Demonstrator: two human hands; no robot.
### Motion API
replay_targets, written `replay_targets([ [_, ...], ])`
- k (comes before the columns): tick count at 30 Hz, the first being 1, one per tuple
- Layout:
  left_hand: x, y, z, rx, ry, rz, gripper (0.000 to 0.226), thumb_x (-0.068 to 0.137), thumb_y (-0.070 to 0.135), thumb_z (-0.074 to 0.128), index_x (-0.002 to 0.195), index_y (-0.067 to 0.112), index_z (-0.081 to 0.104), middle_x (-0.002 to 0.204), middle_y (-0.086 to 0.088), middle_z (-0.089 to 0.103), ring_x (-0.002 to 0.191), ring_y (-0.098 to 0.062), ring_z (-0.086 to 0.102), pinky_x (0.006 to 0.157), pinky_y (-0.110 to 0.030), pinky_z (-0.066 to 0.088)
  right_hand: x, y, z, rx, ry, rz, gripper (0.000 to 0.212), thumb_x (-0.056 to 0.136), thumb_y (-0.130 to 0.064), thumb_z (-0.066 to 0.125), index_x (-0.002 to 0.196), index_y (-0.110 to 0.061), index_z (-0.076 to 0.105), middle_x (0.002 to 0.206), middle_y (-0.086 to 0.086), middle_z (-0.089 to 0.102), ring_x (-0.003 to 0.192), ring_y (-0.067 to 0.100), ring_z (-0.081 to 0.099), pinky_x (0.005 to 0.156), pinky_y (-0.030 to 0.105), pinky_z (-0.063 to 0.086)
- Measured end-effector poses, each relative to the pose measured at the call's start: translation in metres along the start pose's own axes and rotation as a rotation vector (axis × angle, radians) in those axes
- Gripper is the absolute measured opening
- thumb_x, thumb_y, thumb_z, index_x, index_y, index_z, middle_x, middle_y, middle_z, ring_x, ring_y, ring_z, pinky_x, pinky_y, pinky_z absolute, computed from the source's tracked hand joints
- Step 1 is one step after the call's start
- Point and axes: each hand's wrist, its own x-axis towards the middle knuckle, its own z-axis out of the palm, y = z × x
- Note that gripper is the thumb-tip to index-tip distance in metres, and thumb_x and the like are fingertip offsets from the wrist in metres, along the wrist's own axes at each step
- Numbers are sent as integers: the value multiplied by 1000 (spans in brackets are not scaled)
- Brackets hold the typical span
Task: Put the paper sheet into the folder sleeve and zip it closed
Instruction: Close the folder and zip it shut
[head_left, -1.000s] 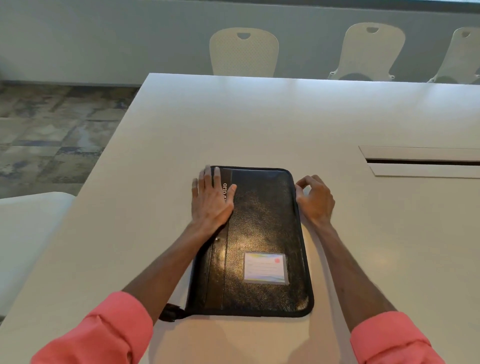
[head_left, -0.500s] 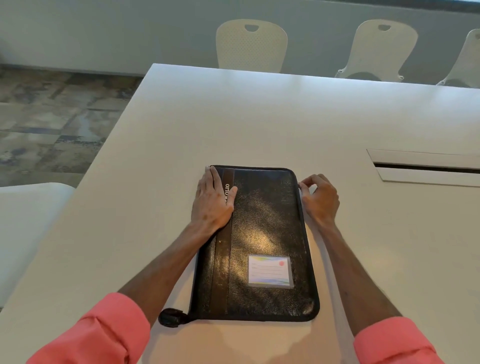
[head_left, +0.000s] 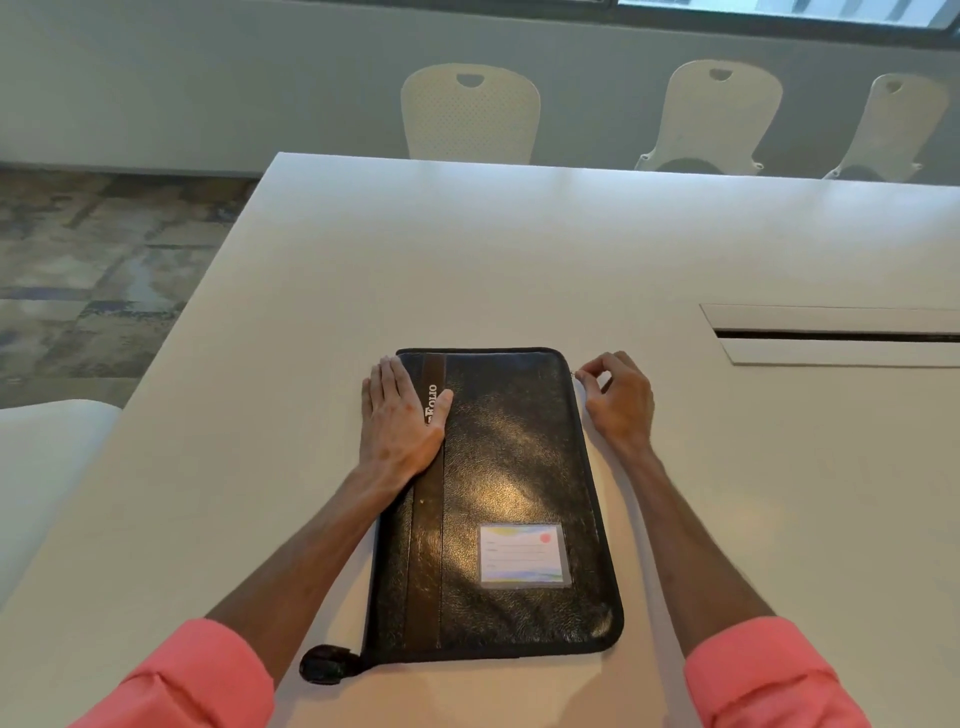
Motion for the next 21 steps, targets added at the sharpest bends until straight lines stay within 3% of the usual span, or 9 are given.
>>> replay_targets([
  [4, 0, 0, -1, 7, -2, 7, 103, 107, 74, 26, 172, 1, -6, 182, -21, 0, 171, -30, -2, 139, -45, -2, 15, -9, 5, 24, -28, 0, 8, 102, -23, 75, 98, -16, 78, 107, -6, 73, 96, 18, 70, 88, 47, 59],
  [9, 0, 0, -1, -3, 0, 24, 104, 107, 73, 27, 172, 0, -8, 182, -20, -3, 171, -29, -5, 139, -44, -4, 32, -17, 12, 0, -92, -52, 10, 104, -27, 73, 101, -21, 80, 109, -9, 74, 94, 18, 71, 86, 46, 59],
  [16, 2, -3, 1, -2, 2, 44, 106, 106, 75, 28, 171, 0, -11, 182, -20, -5, 170, -28, -7, 138, -42, -5, 78, -18, 8, -14, -391, -210, 9, 101, -21, 78, 102, -14, 84, 107, 1, 77, 69, 12, 56, 80, 47, 56],
  [21, 2, -3, 2, -1, 1, 44, 107, 105, 77, 25, 171, 2, -12, 182, -19, -6, 170, -27, -9, 138, -42, -5, 101, -43, 19, -178, -536, -400, 12, 102, -34, 76, 104, -23, 81, 112, -10, 75, 83, 15, 64, 86, 45, 60],
])
